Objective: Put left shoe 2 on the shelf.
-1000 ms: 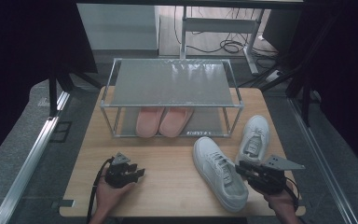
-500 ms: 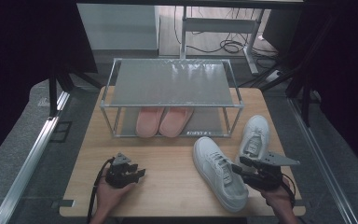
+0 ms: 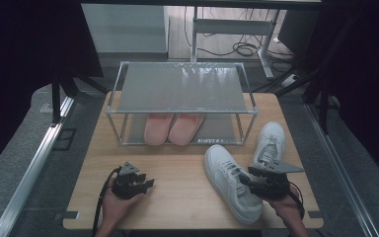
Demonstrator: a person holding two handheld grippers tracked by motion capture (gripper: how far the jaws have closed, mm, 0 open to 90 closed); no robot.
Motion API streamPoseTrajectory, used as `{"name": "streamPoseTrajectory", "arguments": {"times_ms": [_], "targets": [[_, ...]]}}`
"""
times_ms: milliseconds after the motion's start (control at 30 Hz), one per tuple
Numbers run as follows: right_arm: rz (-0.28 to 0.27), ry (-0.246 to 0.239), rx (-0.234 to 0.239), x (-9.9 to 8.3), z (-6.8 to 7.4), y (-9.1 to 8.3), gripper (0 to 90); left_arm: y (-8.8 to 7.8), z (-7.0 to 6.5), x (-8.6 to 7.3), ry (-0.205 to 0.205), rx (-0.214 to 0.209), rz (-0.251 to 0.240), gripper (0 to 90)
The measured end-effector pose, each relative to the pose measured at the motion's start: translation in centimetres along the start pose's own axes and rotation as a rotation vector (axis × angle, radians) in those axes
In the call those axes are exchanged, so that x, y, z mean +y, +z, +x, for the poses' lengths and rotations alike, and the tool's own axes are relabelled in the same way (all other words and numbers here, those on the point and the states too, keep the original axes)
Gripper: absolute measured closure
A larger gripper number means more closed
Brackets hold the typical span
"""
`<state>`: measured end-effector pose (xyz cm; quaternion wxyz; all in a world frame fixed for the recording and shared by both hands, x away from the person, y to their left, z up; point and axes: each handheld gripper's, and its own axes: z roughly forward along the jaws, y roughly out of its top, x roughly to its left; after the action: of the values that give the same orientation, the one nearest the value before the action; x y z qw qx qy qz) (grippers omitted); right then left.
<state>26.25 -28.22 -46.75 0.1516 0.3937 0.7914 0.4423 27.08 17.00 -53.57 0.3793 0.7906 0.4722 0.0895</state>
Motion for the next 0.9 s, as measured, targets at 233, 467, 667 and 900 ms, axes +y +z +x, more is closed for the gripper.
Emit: {"name": "streamPoseTrajectory", "arguments": {"times_ms": [233,467,667,900], "targets": [[0.04,-0.008,-0.021,-0.2,0.2,1.2,50.9,0.0,0.0,0.0,0.005,-0.001,0.001,55.8],[0.078,-0.018,-0.052,-0.5,0.3,2.0,62.4,0.0,0.0,0.0,0.009,-0.002,0.003,55.7],[0.078,0.014,-0.068,-0.7,0.0,2.2,75.5,0.1,0.0,0.0,0.006,-0.002,0.004,55.7],[0.048,0.063,-0.063,-1.0,-0.3,2.1,79.6,0.1,0.0,-0.1,0.006,-0.002,0.004,55.7]]}}
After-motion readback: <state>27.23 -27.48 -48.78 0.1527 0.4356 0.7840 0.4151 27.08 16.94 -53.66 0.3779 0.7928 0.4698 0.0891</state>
